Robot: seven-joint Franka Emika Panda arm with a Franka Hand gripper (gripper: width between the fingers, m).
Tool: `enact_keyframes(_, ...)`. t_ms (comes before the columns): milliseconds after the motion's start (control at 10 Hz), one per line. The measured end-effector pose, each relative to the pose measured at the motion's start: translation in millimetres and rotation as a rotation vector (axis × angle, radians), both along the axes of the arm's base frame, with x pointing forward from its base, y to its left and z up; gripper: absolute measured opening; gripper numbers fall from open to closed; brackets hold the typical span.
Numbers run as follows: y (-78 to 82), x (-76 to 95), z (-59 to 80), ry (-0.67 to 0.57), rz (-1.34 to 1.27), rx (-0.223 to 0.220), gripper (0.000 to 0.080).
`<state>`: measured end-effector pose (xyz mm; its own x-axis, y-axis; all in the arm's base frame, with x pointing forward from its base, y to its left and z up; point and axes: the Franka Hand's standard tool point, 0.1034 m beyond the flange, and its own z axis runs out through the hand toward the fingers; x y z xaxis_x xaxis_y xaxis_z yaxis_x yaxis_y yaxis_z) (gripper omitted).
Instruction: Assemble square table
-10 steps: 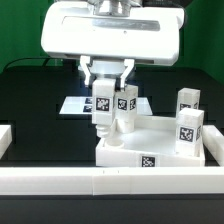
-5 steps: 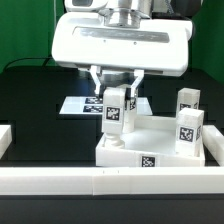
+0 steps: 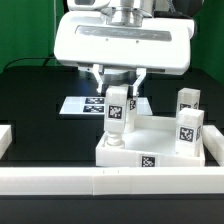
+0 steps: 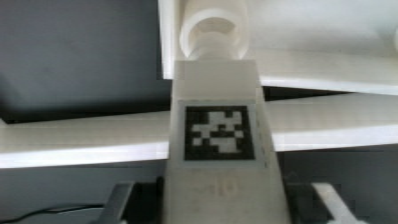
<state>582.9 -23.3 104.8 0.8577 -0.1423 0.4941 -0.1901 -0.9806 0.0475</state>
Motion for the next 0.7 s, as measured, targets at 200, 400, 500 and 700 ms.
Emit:
enact_keyframes(200, -0.4, -2.0, -4.5, 0.007, 0.001, -0.003, 0.0287)
enact_keyframes(400, 1.0, -3.8, -9.8, 0.016, 0.004, -0.006, 0.0287)
enact_keyframes(500, 1.1, -4.4, -11.3, 0.019, 0.004, -0.007, 0.0287)
enact_keyframes(700, -0.1, -5.1, -15.8, 0.016, 0.006, -0.014, 0.0287)
